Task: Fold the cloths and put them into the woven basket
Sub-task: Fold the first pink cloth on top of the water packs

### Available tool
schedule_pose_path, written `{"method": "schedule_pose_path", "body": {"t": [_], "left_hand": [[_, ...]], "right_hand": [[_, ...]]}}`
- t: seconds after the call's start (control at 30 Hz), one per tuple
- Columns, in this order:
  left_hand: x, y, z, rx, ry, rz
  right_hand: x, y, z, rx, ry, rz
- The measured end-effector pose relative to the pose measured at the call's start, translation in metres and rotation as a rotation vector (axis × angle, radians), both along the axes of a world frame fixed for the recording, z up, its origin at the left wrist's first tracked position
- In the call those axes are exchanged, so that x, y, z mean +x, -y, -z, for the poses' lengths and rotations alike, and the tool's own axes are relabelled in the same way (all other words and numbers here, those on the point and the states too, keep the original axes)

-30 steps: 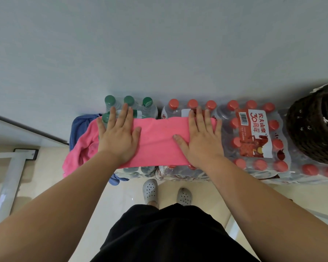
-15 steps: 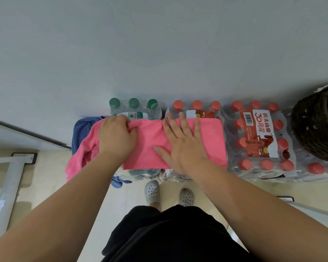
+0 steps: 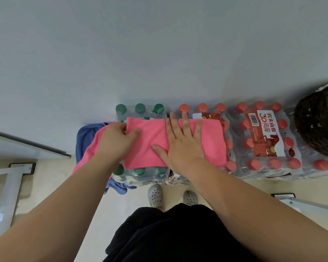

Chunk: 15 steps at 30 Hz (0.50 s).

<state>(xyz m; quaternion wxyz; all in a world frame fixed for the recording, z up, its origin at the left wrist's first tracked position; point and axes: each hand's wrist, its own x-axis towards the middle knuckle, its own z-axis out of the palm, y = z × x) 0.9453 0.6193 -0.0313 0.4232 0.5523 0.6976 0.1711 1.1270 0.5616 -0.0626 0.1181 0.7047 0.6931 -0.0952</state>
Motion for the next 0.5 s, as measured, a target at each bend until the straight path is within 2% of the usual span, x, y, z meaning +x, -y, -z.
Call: {"method": "schedule_pose_path", "body": {"t": [0.13, 0.33, 0.5], "left_hand": [[0.004, 0.006, -0.010, 0.064, 0.079, -0.053], [0.038, 0.010, -0.049, 0.132, 0.248, 0.039], [0.086, 0.016, -0.061, 0.222, 0.213, 0.125]], "right_hand": [[0.001, 0.001, -0.001, 0.008, -0.047, 0.010], [0.045, 0.020, -0.009, 0.117, -0.344, 0.067], [0.093, 0.036, -0.021, 0.325, -0.826, 0.189]]}}
